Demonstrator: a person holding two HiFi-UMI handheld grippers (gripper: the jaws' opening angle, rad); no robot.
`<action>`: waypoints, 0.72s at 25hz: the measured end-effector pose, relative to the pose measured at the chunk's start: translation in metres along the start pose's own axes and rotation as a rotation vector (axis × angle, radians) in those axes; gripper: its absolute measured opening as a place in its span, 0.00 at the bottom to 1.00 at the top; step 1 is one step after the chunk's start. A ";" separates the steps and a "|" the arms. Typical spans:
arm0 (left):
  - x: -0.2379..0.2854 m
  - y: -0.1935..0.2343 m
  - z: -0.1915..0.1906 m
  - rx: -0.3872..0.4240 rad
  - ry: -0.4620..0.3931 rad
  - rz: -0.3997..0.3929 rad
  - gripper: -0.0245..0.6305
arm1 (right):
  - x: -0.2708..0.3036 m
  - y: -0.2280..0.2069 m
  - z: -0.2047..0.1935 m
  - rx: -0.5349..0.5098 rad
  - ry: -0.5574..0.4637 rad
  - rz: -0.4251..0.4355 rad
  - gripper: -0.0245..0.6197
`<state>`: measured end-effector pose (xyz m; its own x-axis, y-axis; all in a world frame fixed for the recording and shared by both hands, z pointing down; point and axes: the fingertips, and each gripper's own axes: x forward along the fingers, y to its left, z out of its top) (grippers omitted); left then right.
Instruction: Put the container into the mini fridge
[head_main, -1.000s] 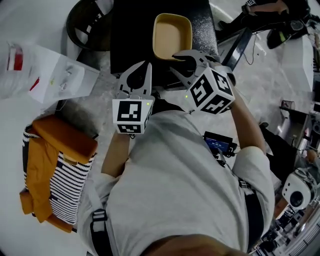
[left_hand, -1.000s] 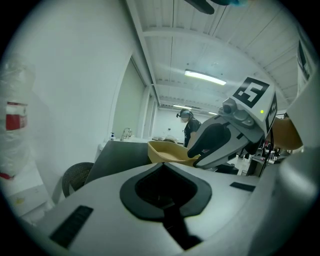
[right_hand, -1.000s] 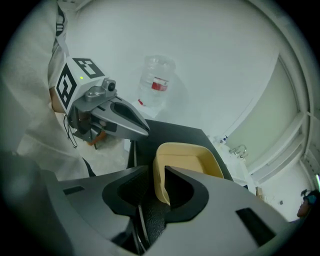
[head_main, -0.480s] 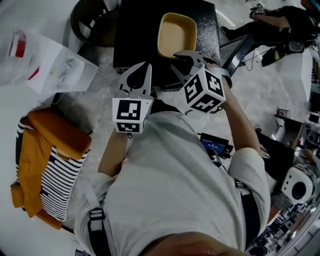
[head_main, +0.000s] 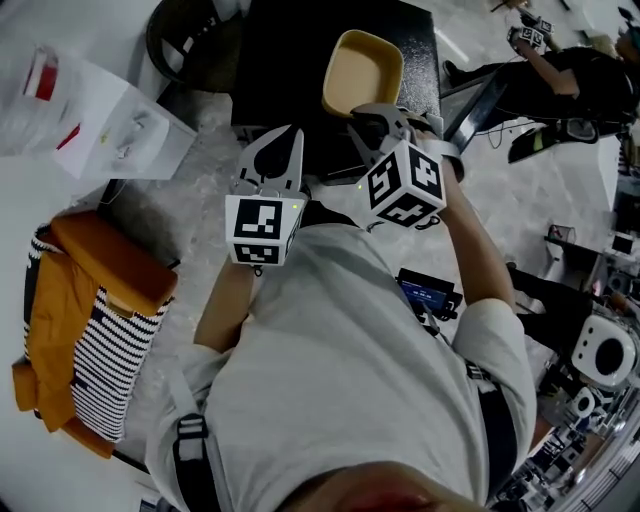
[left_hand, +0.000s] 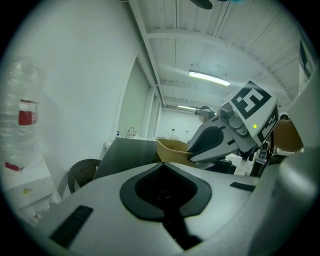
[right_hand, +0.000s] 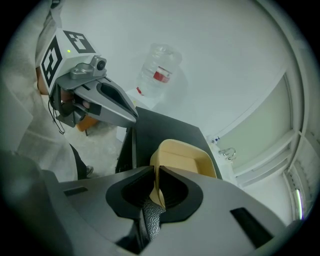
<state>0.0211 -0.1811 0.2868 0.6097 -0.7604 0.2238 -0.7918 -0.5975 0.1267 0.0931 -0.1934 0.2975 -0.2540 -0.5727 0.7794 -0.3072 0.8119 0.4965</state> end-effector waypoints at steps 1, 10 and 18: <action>-0.002 0.000 -0.001 0.001 0.001 -0.001 0.05 | 0.000 0.001 0.001 0.000 -0.001 -0.001 0.13; -0.020 0.003 -0.009 -0.007 0.006 0.005 0.06 | -0.007 0.016 0.014 -0.005 -0.014 -0.007 0.13; -0.039 0.005 -0.017 -0.006 0.009 0.010 0.05 | -0.013 0.032 0.027 -0.007 -0.030 -0.017 0.13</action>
<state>-0.0074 -0.1499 0.2952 0.6013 -0.7640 0.2340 -0.7982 -0.5882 0.1303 0.0617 -0.1625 0.2929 -0.2765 -0.5897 0.7588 -0.3055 0.8025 0.5124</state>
